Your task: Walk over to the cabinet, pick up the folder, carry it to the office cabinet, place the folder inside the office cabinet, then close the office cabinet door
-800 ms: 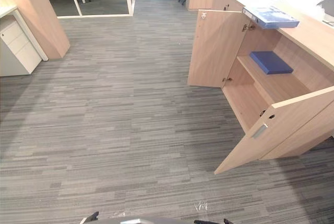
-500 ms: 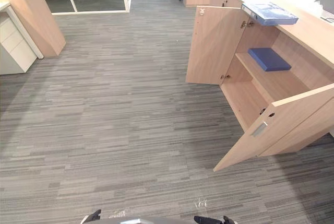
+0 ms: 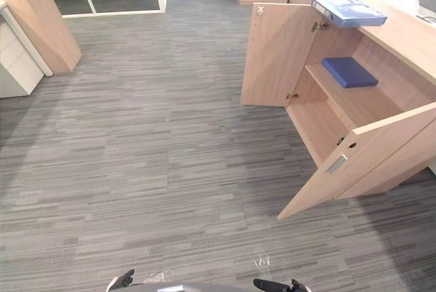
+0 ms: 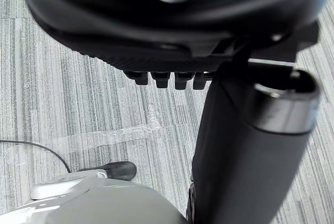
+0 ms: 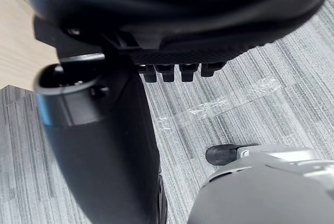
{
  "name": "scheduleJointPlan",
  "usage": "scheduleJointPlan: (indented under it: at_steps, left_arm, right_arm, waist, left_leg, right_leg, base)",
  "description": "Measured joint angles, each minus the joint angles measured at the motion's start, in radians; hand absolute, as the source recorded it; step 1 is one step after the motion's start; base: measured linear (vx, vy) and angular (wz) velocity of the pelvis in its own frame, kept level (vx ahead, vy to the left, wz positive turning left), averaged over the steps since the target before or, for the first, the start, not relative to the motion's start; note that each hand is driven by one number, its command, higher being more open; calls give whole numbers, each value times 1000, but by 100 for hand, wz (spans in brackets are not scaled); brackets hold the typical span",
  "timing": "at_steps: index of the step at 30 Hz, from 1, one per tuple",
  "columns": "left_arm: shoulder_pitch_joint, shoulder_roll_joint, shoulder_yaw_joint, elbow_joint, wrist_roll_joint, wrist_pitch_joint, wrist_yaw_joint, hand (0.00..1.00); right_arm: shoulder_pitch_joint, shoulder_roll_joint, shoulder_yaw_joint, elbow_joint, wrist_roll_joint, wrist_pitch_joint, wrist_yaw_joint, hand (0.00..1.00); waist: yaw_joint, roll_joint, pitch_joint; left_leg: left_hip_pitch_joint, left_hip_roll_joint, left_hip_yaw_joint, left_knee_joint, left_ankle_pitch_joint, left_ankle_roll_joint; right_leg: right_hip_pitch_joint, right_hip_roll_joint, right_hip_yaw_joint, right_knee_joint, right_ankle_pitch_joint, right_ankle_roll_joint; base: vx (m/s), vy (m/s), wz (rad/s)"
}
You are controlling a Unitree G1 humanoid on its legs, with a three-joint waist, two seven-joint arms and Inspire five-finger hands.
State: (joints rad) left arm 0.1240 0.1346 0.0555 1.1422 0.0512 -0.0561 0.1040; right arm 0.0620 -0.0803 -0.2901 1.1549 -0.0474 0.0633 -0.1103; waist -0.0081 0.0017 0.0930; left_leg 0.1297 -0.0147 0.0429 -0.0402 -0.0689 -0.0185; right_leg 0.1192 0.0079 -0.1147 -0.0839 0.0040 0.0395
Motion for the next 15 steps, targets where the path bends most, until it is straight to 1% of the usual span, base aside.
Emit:
scheduleJointPlan:
  at_steps: [1,4,6,7,8,9,10,11,12,13,14,15]
  left_arm:
    - [-5,0,2,0,-1,0,1,100]
    - [-6,-1,11,1,0,1,3,100]
    - [-7,-4,54,0,0,0,3,100]
    - [-11,-7,95,-2,-2,1,6,100]
    - [-13,-14,132,-24,-6,0,9,100]
    - [-16,-21,149,-51,-19,-1,12,100]
    - [-20,-27,159,-69,-23,-4,14,100]
    - [-30,-32,170,-94,-31,-12,17,100]
    - [-32,-49,171,-118,-42,-27,18,100]
    - [-32,-52,171,-129,-44,-32,19,100]
    - [-32,-56,169,-147,-44,-34,22,100]
    - [-31,-56,169,-159,-56,-38,26,100]
  right_arm:
    - [-3,0,-1,0,0,0,-1,100]
    - [-4,2,-6,0,2,-1,-3,100]
    - [-10,12,-25,-1,9,-3,-3,100]
    - [-14,26,-50,-2,10,-8,-4,100]
    - [-17,32,-66,-4,11,-12,-5,100]
    - [-22,32,-74,-11,11,-12,-6,100]
    - [-26,32,-83,-14,11,-12,-8,100]
    - [-30,25,-85,-33,12,-9,-11,100]
    - [-22,22,-86,-47,14,-8,-21,100]
    - [-17,21,-86,-54,26,-8,-27,100]
    - [-9,21,-86,-66,54,-8,-33,100]
    - [-7,22,-82,-74,66,-8,-36,100]
  waist:
    - [0,-1,10]
    - [0,-3,13]
    - [1,-13,21]
    - [1,-21,33]
    - [3,-25,48]
    - [7,-22,63]
    - [9,-18,75]
    - [15,-6,102]
    - [31,1,110]
    - [35,4,107]
    - [35,9,106]
    - [35,8,105]
  left_leg:
    - [0,1,4,-1,0,0]
    - [8,8,16,-8,-2,-3]
    - [-1,14,31,26,-24,-21]
    - [-42,20,36,121,-66,-24]
    - [-106,33,45,257,-116,-30]
    - [-168,48,57,384,-151,-42]
    - [-210,59,62,473,-167,-46]
    - [-316,88,62,671,-197,-56]
    - [-384,110,59,740,-241,-47]
    - [-412,121,58,738,-243,-42]
    - [-456,139,55,696,-238,-35]
    - [-490,152,56,632,-224,-30]
  right_leg:
    - [-1,1,5,0,0,-1]
    - [0,8,11,0,1,-1]
    - [3,11,16,0,0,-1]
    - [5,13,17,1,0,-1]
    - [4,17,18,3,0,-9]
    - [2,24,20,7,-4,-27]
    - [3,28,24,12,-9,-51]
    - [2,36,29,32,-31,-82]
    - [-2,36,38,51,-49,-76]
    - [-7,32,38,57,-55,-74]
    - [-13,19,37,72,-75,-64]
    - [-13,-4,37,91,-97,-52]
  base:
    - [-8,-13,-9]
    - [9,-12,-13]
    - [8,-21,-18]
    - [-24,-23,-9]
    - [-38,-21,-4]
    - [-40,-4,0]
    - [-19,13,4]
    - [11,49,-7]
    - [17,48,-11]
    - [32,54,-12]
    - [117,102,-1]
    - [221,194,4]
